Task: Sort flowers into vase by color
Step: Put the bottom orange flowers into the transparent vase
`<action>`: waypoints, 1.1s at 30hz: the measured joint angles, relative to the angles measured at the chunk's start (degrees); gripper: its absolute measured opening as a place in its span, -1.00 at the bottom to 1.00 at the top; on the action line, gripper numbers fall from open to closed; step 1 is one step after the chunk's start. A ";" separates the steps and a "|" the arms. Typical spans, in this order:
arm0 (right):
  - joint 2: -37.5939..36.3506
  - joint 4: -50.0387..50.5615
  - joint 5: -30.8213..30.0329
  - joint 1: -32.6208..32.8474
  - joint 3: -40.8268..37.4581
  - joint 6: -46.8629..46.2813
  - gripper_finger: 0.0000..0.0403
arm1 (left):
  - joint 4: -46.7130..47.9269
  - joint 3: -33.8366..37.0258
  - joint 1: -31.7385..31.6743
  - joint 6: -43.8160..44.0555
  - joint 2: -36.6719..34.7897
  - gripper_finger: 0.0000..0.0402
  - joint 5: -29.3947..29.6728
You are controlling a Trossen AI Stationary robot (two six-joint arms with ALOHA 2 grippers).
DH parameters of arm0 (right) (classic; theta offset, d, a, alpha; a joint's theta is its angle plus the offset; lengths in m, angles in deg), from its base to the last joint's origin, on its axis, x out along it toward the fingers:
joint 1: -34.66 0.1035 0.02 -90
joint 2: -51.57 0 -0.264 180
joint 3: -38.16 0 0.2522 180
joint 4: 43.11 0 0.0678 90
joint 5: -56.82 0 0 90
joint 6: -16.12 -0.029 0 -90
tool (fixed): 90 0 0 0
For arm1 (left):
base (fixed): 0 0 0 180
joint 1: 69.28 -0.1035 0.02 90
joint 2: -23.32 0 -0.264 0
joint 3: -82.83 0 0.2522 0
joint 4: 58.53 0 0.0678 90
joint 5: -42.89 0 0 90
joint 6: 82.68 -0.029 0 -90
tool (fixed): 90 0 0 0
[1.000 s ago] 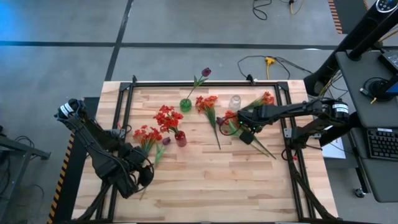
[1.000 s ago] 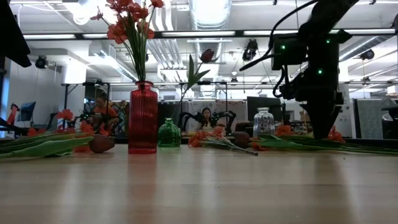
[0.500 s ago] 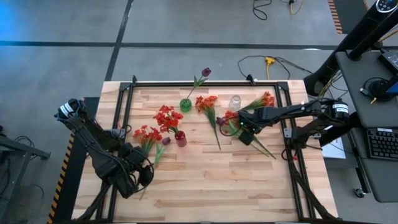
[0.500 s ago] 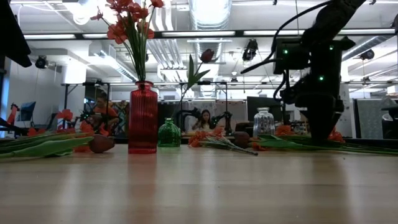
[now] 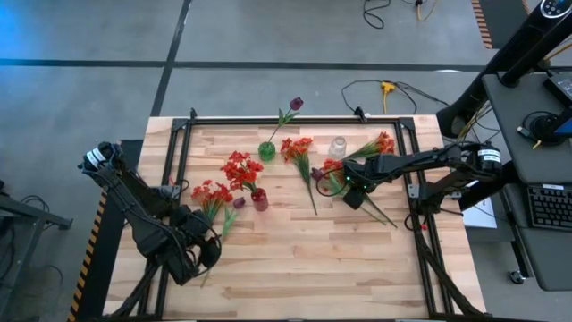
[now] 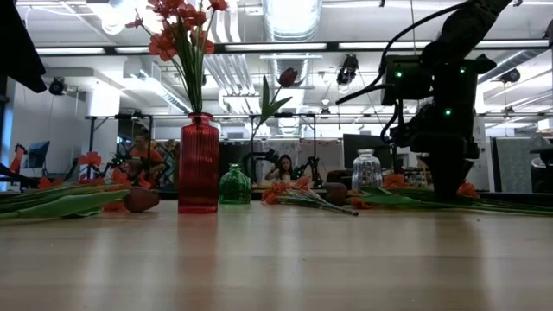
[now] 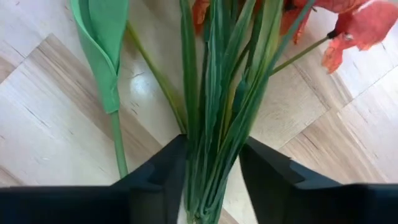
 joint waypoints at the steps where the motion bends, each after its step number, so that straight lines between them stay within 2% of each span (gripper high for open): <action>1: 0.00 0.00 0.00 0.00 0.00 0.02 -0.43 | 0.00 0.00 -0.01 -0.05 0.00 0.25 0.11; 7: 0.00 0.07 0.00 0.00 0.00 -0.02 -0.70 | 0.02 0.02 -0.01 -0.20 0.00 0.25 0.13; 12: 0.00 0.30 0.00 0.00 0.01 -0.36 -0.84 | 0.04 0.02 -0.01 -0.20 0.00 0.25 0.15; 22: -1.36 3.77 -0.21 -0.02 0.71 -1.98 -0.86 | 0.07 0.02 -0.01 -0.23 0.00 0.25 0.18; 33: -7.19 10.59 -1.66 -0.02 5.12 -2.70 -0.86 | 0.09 0.04 -0.01 -0.23 0.00 0.25 0.20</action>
